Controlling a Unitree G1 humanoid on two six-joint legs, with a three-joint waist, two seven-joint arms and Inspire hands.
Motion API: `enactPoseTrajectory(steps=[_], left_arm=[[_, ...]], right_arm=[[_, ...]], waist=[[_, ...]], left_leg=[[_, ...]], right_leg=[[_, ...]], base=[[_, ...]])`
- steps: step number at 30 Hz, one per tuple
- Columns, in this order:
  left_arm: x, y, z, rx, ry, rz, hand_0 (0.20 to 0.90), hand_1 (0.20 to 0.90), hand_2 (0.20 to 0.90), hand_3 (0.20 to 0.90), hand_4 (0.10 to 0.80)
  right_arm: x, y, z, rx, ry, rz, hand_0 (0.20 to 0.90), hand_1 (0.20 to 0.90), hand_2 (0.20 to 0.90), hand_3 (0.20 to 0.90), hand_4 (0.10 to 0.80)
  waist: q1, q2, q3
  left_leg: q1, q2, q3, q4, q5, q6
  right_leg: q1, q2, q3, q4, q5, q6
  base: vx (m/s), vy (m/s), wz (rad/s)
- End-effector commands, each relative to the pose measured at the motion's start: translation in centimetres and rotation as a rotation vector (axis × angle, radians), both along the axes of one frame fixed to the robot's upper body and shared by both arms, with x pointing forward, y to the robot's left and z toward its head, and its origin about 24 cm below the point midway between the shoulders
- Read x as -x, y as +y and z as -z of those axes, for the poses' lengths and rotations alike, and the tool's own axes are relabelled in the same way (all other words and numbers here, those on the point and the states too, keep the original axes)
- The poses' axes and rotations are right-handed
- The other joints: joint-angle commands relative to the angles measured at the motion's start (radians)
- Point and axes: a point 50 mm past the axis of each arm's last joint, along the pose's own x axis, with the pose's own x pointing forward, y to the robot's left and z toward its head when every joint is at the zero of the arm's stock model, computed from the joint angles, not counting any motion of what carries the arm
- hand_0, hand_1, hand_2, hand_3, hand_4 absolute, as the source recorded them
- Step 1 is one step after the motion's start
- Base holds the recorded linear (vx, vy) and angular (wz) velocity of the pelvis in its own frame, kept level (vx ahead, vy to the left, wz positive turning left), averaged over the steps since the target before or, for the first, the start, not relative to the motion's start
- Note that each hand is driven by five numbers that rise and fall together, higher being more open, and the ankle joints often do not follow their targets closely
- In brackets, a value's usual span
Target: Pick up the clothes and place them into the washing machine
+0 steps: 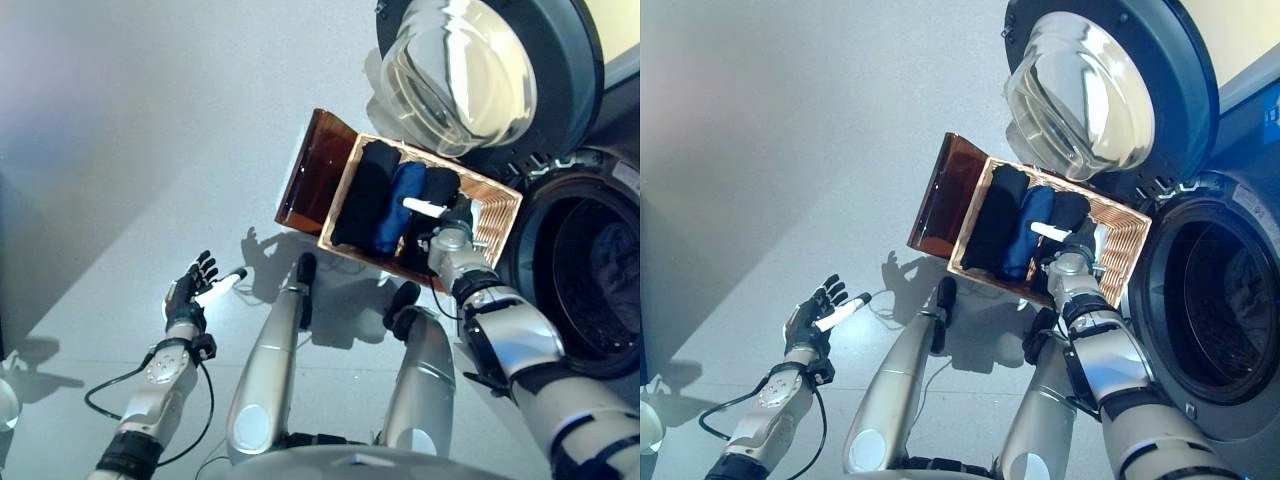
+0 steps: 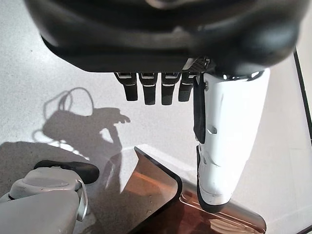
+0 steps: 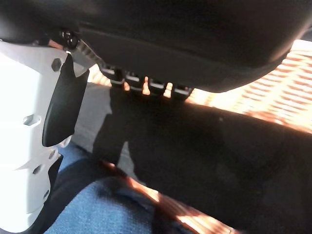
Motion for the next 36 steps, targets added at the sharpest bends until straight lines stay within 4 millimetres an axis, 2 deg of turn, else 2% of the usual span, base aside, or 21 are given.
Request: enactPoseTrajectory(steps=[1,2,3,25,26,27,28,30,31,36], left_arm=[[0.2,1.1,-2.8,-0.091,-0.133,0.019,0.900,0.900,0.900,0.900,0.800],[0.1,1.0,-2.8,-0.092,-0.132,0.020,0.900,0.900,0.900,0.900,0.800],[0.1,1.0,-2.9,-0.092,-0.135,0.021,0.900,0.900,0.900,0.900,0.800],[-0.2,1.4,-3.2,-0.107,-0.139,0.018,0.900,0.900,0.900,0.900,0.800],[-0.2,1.4,-3.2,-0.108,-0.141,0.017,0.900,0.900,0.900,0.900,0.800],[-0.2,1.5,-3.2,-0.108,-0.139,0.014,0.900,0.900,0.900,0.900,0.800],[-0.1,1.5,-3.1,-0.108,-0.137,0.014,0.900,0.900,0.900,0.900,0.800],[-0.1,1.6,-3.0,-0.107,-0.131,0.010,0.900,0.900,0.900,0.900,0.800],[-0.1,1.7,-2.9,-0.110,-0.126,0.006,0.900,0.900,0.900,0.900,0.800],[0.0,2.0,-2.4,-0.101,-0.101,-0.009,0.900,0.900,0.900,0.900,0.800]], right_arm=[[-1.1,-0.4,-2.4,0.074,-0.036,-0.031,0.513,0.513,0.513,0.513,0.524],[-1.0,-0.5,-2.3,0.075,-0.028,-0.029,0.225,0.225,0.225,0.225,0.318],[-1.0,-0.5,-2.3,0.074,-0.024,-0.029,0.200,0.200,0.200,0.200,0.300],[-0.6,-0.6,-1.5,0.026,-0.022,-0.017,0.200,0.200,0.200,0.200,0.300],[-0.6,-0.7,-1.4,0.020,-0.027,-0.014,0.200,0.200,0.200,0.200,0.300],[-0.5,-0.7,-1.3,0.011,-0.030,-0.012,0.200,0.200,0.200,0.200,0.300],[-0.5,-0.7,-1.2,0.011,-0.028,-0.012,0.200,0.200,0.200,0.200,0.300],[-0.2,-0.9,-0.8,-0.009,-0.038,-0.003,0.200,0.200,0.200,0.200,0.300],[0.1,-1.2,-0.6,-0.023,-0.050,0.005,0.200,0.200,0.200,0.200,0.300],[0.8,-1.8,0.2,-0.034,-0.064,0.017,0.200,0.200,0.200,0.200,0.300]], waist=[[0.032,0.037,-0.026],[0.031,0.037,-0.027],[0.030,0.036,-0.027],[0.016,0.031,-0.037],[0.014,0.030,-0.033],[0.012,0.028,-0.034],[0.013,0.028,-0.039],[0.009,0.022,-0.038],[0.003,0.017,-0.036],[-0.009,0.001,-0.044]], left_leg=[[0.008,0.035,-0.045,0.038,-0.060,-0.076],[0.006,0.035,-0.043,0.041,-0.061,-0.077],[0.004,0.035,-0.042,0.042,-0.062,-0.078],[0.014,0.050,-0.028,0.044,-0.067,-0.086],[0.006,0.046,-0.024,0.030,-0.028,-0.082],[0.010,0.047,-0.023,0.026,-0.026,-0.082],[0.021,0.050,-0.026,0.034,-0.061,-0.086],[0.038,0.053,-0.025,0.017,-0.056,-0.086],[0.043,0.053,-0.019,-0.009,-0.016,-0.083],[0.092,0.059,-0.018,-0.068,0.001,-0.088]], right_leg=[[0.038,-0.040,0.091,-0.089,0.083,0.058],[0.036,-0.041,0.092,-0.087,0.082,0.059],[0.033,-0.040,0.091,-0.085,0.081,0.059],[0.037,-0.038,0.096,-0.085,0.080,0.064],[0.031,-0.041,0.091,-0.104,0.118,0.055],[0.037,-0.039,0.091,-0.111,0.120,0.056],[0.045,-0.036,0.096,-0.097,0.088,0.065],[0.059,-0.034,0.091,-0.114,0.096,0.067],[0.063,-0.037,0.084,-0.146,0.139,0.061],[0.116,-0.033,0.069,-0.204,0.163,0.069]], base=[[0.000,0.000,0.00],[0.000,0.000,0.00],[0.000,0.000,0.00],[-0.004,0.001,0.00],[-0.091,0.016,0.00],[0.000,0.000,0.00],[0.118,-0.026,0.01],[0.026,-0.018,0.01],[-0.077,0.005,-0.01],[0.011,-0.016,-0.02]])
